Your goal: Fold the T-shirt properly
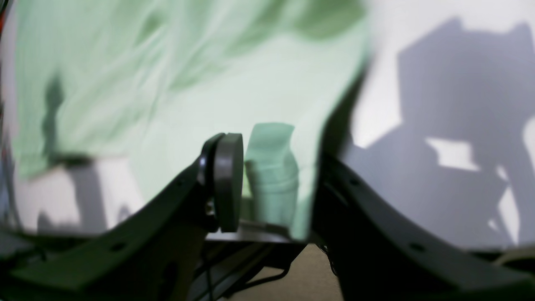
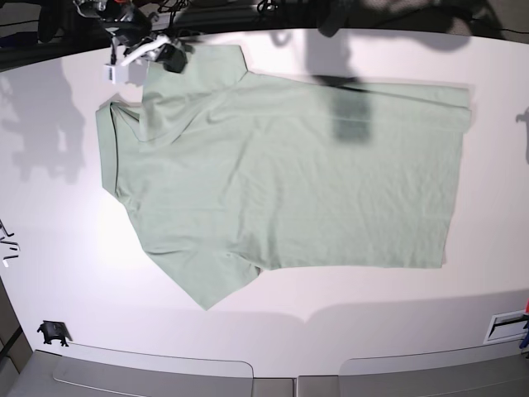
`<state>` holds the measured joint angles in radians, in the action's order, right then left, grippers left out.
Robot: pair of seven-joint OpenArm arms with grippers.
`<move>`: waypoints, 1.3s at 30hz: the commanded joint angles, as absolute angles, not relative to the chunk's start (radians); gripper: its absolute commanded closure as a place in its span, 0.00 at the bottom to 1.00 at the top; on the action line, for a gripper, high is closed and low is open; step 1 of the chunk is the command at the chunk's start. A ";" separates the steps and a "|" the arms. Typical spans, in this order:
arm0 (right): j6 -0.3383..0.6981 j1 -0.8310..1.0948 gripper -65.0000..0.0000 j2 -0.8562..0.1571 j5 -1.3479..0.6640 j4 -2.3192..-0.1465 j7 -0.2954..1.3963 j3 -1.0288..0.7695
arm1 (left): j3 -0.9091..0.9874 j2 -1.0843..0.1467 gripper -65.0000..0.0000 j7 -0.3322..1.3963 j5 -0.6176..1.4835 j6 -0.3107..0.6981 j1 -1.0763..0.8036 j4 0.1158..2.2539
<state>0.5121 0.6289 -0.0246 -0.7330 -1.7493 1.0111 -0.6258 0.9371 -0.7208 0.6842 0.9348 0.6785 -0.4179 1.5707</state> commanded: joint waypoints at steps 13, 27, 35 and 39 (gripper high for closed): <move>0.501 0.633 1.00 -0.030 -0.813 -1.763 1.014 -0.615 | 0.949 -0.748 0.60 0.657 0.954 0.680 -0.415 1.584; 0.574 0.468 1.00 -0.012 -0.947 -1.779 1.012 -0.614 | 0.949 -0.748 0.60 0.657 0.951 0.680 -0.416 1.584; 0.580 0.290 1.00 0.008 -0.823 -1.777 0.937 -0.517 | 0.949 -0.749 0.60 0.657 0.951 0.681 -0.416 1.584; 0.579 0.233 1.00 0.008 -0.637 -1.772 0.822 -0.400 | 0.949 -0.749 0.60 0.657 0.951 0.680 -0.416 1.584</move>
